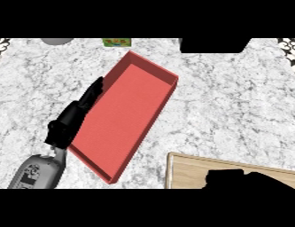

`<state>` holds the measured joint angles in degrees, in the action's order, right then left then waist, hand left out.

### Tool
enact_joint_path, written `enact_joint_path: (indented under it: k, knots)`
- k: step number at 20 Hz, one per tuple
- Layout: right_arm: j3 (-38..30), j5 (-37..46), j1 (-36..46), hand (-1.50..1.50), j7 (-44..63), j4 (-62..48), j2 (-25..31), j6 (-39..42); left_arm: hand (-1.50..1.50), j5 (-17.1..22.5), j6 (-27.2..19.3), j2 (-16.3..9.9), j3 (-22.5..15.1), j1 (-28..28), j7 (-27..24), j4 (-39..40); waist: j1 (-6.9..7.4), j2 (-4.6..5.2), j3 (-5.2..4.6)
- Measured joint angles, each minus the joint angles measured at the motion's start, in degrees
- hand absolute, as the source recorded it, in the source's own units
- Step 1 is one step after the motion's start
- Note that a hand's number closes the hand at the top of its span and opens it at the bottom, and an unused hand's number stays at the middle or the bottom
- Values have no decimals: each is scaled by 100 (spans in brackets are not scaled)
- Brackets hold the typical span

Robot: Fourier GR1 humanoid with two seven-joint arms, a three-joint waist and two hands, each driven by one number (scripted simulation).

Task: Pick the cupcake from the tray and place it in the cardboard box

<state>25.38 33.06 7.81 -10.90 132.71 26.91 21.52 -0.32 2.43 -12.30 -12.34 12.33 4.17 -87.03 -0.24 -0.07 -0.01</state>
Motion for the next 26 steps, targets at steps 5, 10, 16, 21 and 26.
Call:
enact_joint_path:
  k: [5,10,16,21,26]
  knots:
    - [-828,-782,406,150,528,-10,-274,500,0,-12,111,-12,111,-70,97,-143,25,2,-1]
    - [-968,-1054,1347,150,1518,-252,-793,797,0,-83,184,107,137,-43,143,-159,45,4,-3]
    - [-929,-952,2294,150,1997,-1121,-1443,821,0,-152,291,179,218,-82,133,-190,60,5,-3]
    - [-925,-842,3157,150,2427,-1938,-2054,772,0,-267,299,262,270,-46,68,-73,64,6,-4]
    - [-747,-184,3575,150,2292,-2774,-2442,336,0,-327,330,338,325,11,83,-50,68,10,-3]
